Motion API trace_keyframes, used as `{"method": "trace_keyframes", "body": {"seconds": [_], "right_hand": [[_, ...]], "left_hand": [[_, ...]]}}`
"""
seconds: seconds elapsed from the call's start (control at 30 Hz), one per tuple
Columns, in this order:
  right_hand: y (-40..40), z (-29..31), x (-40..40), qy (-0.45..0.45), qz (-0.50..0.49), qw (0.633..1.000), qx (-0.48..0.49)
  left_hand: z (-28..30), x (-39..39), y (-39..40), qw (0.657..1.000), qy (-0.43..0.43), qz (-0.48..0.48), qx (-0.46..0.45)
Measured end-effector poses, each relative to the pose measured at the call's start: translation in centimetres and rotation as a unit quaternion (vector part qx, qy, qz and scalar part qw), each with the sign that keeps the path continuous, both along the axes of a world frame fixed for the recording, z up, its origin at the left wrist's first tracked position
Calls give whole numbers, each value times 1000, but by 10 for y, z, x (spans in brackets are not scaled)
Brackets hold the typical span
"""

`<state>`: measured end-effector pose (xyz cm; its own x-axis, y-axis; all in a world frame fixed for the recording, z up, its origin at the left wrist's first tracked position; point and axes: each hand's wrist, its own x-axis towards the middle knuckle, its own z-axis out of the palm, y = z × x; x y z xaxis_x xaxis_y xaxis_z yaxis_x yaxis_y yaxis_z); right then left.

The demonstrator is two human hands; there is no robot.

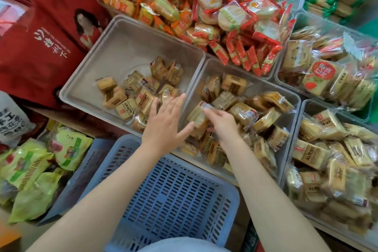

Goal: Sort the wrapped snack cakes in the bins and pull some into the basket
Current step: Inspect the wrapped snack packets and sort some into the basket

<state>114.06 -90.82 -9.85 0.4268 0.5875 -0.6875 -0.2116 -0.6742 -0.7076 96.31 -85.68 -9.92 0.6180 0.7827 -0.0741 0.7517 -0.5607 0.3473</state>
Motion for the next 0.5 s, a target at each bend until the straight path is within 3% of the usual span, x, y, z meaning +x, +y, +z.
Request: {"method": "trace_keyframes", "body": {"seconds": [0.27,0.5], "right_hand": [[-4,-10,-30,-53,60,996,-29],[-9,-18,-29,25,-33,999,-21]], "left_hand": [[-3,-21,-23,997,49,-28,55],[-6,-32,-41,996,68,-2,62]]}}
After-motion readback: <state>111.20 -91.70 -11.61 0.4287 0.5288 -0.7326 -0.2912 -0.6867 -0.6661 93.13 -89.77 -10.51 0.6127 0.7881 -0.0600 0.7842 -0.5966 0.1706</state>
